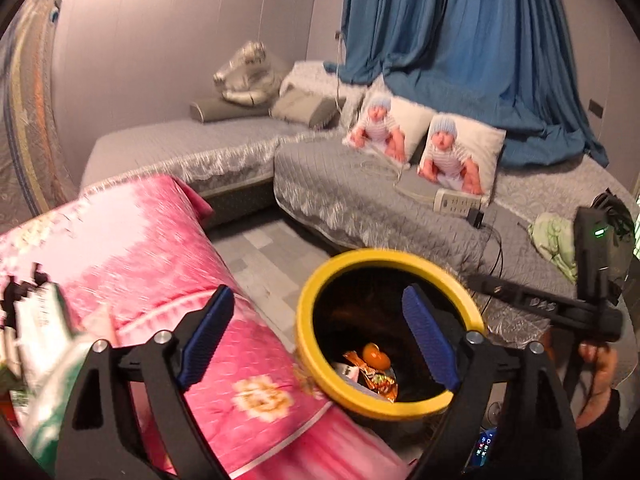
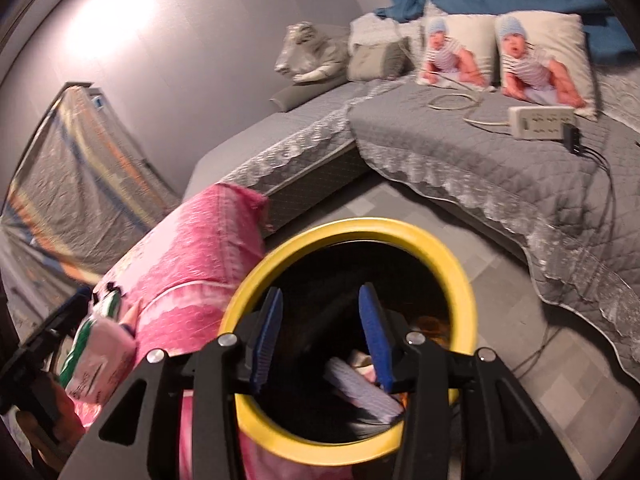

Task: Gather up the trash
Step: 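Return both tools to the bed and grasp a white-green tissue pack with the left tool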

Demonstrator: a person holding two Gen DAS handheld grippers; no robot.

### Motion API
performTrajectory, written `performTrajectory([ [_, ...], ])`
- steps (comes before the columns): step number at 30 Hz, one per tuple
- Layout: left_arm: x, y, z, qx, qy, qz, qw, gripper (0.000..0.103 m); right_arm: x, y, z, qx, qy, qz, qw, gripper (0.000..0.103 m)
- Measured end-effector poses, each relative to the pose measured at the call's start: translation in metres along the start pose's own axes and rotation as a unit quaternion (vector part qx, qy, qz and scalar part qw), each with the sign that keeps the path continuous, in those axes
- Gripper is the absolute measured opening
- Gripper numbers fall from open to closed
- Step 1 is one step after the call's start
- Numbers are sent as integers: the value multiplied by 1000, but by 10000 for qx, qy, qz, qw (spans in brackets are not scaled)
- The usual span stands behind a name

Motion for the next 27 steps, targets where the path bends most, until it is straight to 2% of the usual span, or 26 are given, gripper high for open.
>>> performTrajectory([
  [3, -17, -41, 4, 263, 65, 91, 9996, 88, -24, 1, -5, -45, -179, 240, 9995, 46],
  [5, -32, -70, 1, 415, 194, 245, 9986, 90, -42, 2, -10, -103, -313, 423, 9986, 46],
  [8, -62, -110, -18, 501, 522, 742, 9946, 93, -68, 3, -19, -161, -546, 627, 9964, 47],
  [9, -75, -122, -28, 453, 622, 951, 9925, 94, -76, 4, -21, -174, -623, 680, 9956, 47],
  [12, -107, -144, -53, 243, 579, 1276, 9898, 94, -94, 7, -26, -222, -741, 800, 9938, 47],
  [16, -141, -149, -85, -199, 554, 1430, 9880, 94, -116, 9, -32, -277, -876, 917, 9915, 48],
  [19, -158, -143, -101, -395, 435, 1352, 9891, 94, -129, 9, -35, -318, -955, 986, 9900, 48],
  [22, -165, -133, -106, -520, 303, 1109, 9920, 94, -138, 10, -39, -355, -1041, 1009, 9888, 48],
  [27, -155, -112, -114, -743, 544, 850, 9921, 94, -145, 9, -40, -386, -1127, 1037, 9874, 48],
])
Point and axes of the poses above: each gripper's, at about its wrist camera, not at the fingertips, and y roughly the way its jaws point, x to its right, z to its top, the point moved 10 cm from there along y, roughly the way its jaws point, and after that the axes turned 2 degrees about y, right-handed, at the moved point
